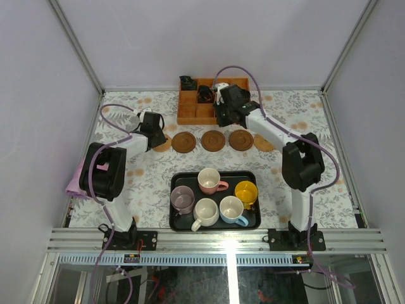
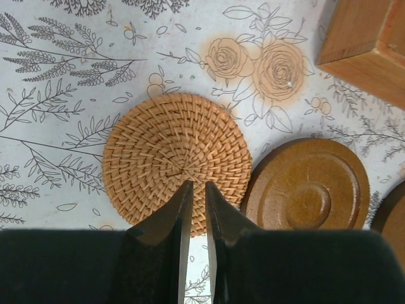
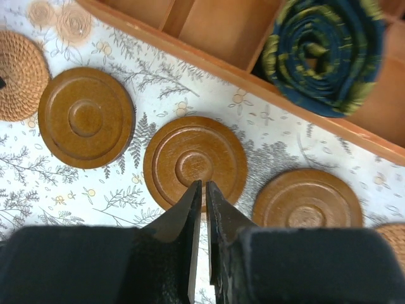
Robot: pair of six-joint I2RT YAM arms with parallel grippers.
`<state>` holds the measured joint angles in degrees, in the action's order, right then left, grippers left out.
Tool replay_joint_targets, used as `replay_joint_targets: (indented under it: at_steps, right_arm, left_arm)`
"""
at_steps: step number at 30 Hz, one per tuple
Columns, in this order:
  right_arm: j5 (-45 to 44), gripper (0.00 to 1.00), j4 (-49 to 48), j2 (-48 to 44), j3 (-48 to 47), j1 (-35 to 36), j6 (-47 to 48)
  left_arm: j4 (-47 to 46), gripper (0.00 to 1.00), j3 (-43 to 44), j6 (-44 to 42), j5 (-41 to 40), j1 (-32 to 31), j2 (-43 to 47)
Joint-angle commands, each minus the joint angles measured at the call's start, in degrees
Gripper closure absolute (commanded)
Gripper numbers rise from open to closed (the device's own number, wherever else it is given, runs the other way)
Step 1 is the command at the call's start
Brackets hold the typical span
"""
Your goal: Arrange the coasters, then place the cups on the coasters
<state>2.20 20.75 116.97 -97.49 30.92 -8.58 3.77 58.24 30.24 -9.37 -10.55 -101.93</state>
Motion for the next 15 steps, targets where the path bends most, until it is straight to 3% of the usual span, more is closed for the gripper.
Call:
replay_joint_targets:
  at_steps: [1, 8, 15]
  right_arm:
    - [-4.18, 0.87, -3.11, -6.87, 4.78, -3.51, -0.62]
    - [-3.76, 0.88, -5.41, -12.52, 14.89, -11.84, -4.31]
    - [-8.03, 0.89, -3.31, -12.46, 17.5, -14.83, -3.1]
  left_arm:
    - [-2.07, 0.88, 1.26, -0.67, -0.97, 1.16, -1.54]
    - [-2.87, 0.88, 1.52, 0.57, 0.29, 3.02, -3.68]
    - [-1.64, 0.88, 2.38, 0.39, -0.12, 4.57, -5.29]
